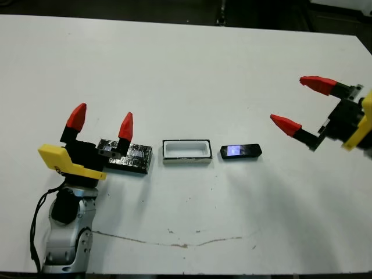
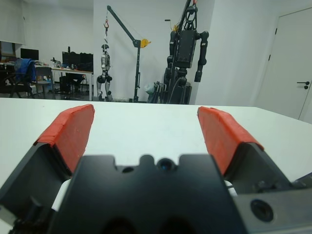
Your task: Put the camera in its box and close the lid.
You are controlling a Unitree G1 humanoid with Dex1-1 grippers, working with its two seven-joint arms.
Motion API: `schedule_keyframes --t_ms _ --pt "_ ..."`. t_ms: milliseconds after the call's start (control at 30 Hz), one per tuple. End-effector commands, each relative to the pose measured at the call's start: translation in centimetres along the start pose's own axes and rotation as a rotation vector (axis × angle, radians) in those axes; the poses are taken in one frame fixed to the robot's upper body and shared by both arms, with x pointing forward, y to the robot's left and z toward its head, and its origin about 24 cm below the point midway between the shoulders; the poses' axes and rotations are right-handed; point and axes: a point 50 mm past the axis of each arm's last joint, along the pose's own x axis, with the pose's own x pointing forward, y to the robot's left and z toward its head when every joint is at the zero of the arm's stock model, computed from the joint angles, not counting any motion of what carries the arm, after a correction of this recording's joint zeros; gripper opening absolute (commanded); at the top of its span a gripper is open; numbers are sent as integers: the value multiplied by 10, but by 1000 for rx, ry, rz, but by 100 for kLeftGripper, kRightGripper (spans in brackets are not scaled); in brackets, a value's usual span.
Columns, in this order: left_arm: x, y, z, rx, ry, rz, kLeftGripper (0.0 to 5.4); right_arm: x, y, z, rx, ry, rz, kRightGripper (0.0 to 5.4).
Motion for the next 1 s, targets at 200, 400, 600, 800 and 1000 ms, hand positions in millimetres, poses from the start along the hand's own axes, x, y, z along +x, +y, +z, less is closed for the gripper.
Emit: schedule_keyframes --t_ms 200,400,600,800,1000 --pt "-2 1 -2 5 25 14 538 22 -6 -6 -38 134 337 540" --pt "-2 1 -3 0 27 14 538 31 -3 -15 4 210 420 540" --pt "-2 2 -3 3 30 13 538 34 3 -19 -7 267 475 540" --pt "-3 1 -3 11 32 7 538 36 10 -27 57 327 498 540" --pt "-3 0 -3 10 34 7 538 41 16 -37 92 334 529 540"
